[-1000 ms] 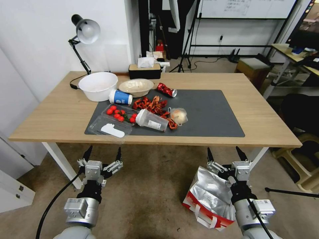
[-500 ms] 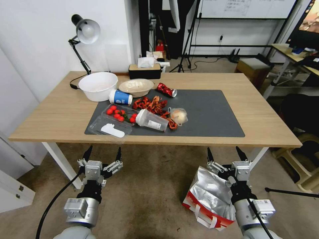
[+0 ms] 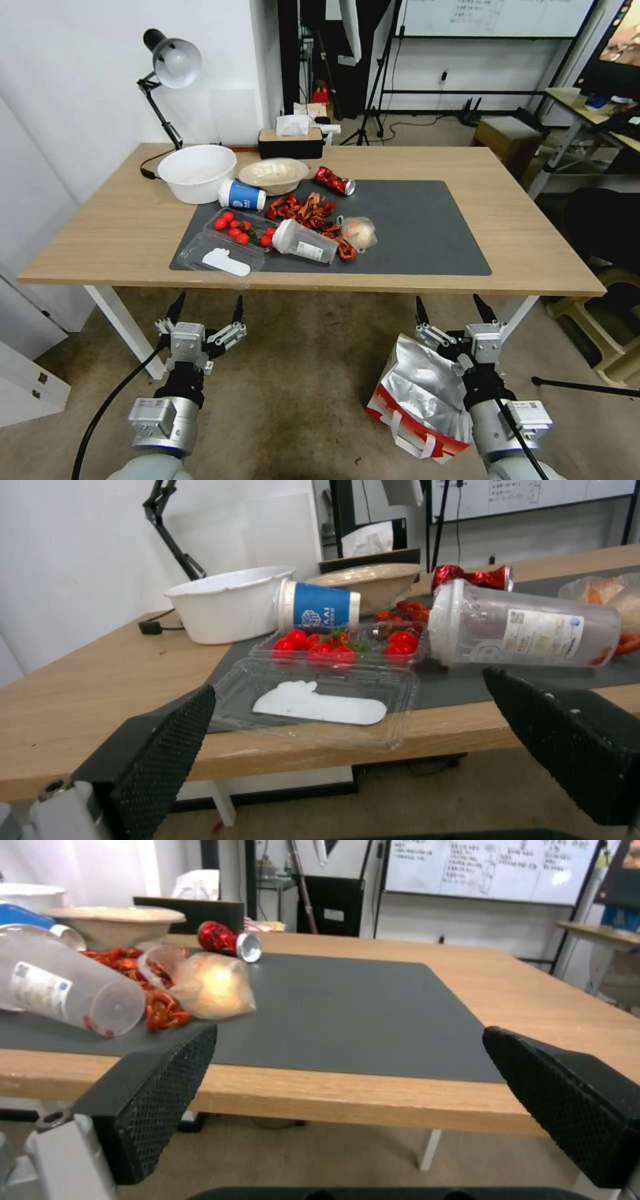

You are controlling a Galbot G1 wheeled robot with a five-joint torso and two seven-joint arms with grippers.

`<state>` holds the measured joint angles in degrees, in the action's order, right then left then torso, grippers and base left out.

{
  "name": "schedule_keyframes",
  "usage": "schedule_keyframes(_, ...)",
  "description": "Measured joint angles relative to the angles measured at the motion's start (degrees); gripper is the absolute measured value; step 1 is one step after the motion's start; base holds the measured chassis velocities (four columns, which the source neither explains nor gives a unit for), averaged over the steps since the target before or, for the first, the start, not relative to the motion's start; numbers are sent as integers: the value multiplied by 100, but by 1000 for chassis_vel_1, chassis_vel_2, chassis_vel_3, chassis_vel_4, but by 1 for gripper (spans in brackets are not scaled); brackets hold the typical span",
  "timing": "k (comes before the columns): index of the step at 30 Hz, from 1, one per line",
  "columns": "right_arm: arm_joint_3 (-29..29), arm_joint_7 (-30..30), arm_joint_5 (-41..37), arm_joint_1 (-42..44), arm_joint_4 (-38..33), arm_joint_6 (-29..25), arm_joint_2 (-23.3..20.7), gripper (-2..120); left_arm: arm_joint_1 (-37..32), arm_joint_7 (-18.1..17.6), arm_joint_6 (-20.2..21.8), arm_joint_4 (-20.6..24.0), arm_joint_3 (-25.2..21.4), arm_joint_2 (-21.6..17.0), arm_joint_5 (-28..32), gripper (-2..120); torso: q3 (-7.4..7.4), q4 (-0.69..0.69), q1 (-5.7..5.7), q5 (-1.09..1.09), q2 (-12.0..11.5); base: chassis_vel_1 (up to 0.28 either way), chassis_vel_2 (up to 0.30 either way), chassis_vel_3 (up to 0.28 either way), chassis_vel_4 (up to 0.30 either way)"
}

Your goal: Pick up the food delivery bag from the floor and place it on the table.

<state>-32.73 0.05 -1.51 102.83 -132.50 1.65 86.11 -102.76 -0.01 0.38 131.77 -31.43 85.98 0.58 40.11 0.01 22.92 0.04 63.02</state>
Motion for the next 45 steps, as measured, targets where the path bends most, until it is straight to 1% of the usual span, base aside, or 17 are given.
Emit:
schedule_keyframes(1,0,0,0,0,0,0,0,100,0,0,0,0,0,0,0,100,0,0,0,0,0,0,0,0,0)
schedule_keyframes(2,-170,21,-170,-44,-116,199,24,100,69,-14,101,0,30,12,112,100,0,1,0,0,0,0,0,0,0)
schedule_keyframes(3,-330,44,-340,-87,-229,388,45,100,170,-34,230,0,77,30,257,100,0,1,0,-5,1,0,0,0,0)
schedule_keyframes(4,-604,84,-624,-158,-419,714,88,100,375,-82,509,1,169,65,569,100,0,-3,0,-5,0,0,0,0,0)
schedule_keyframes(5,-706,101,-757,-190,-486,832,99,100,552,-125,750,5,253,98,837,100,0,-3,0,-6,0,0,0,0,0)
schedule_keyframes(6,-706,101,-757,-190,-486,832,99,100,552,-125,750,5,253,98,837,100,0,-3,0,-6,0,0,0,0,0)
schedule_keyframes(7,-735,102,-846,-214,-493,883,105,100,716,-161,968,13,333,130,1079,100,0,-4,0,-3,0,0,0,0,0)
schedule_keyframes(8,-751,102,-895,-225,-488,905,102,100,829,-183,1081,-17,370,123,1304,100,0,-1,1,-3,0,0,0,0,0)
schedule_keyframes(11,-721,104,-903,-229,-464,882,104,100,834,-183,1032,-67,372,119,1316,100,0,-1,0,-3,0,0,0,0,0)
schedule_keyframes(16,-715,105,-916,-232,-426,769,71,100,829,-151,787,-178,367,122,1313,100,0,-1,0,-4,0,0,0,0,0)
schedule_keyframes(28,-673,96,-926,-231,-400,637,50,100,765,-95,753,-190,346,116,1287,100,0,-1,0,-4,0,0,0,0,0)
schedule_keyframes(31,-655,95,-926,-232,-388,588,47,100,753,-99,680,-206,309,98,1277,100,0,-2,0,-3,0,0,0,0,0)
schedule_keyframes(34,-619,91,-927,-232,-375,512,44,100,731,-100,520,-253,257,86,1210,100,0,-1,0,-3,0,0,0,0,0)
schedule_keyframes(41,-597,80,-927,-216,-354,373,47,100,699,-96,379,-306,234,68,1186,100,0,-2,0,-4,0,0,0,0,0)
schedule_keyframes(45,-594,76,-928,-218,-348,362,40,100,694,-88,374,-309,228,49,1204,100,0,-2,0,-4,0,0,0,0,0)
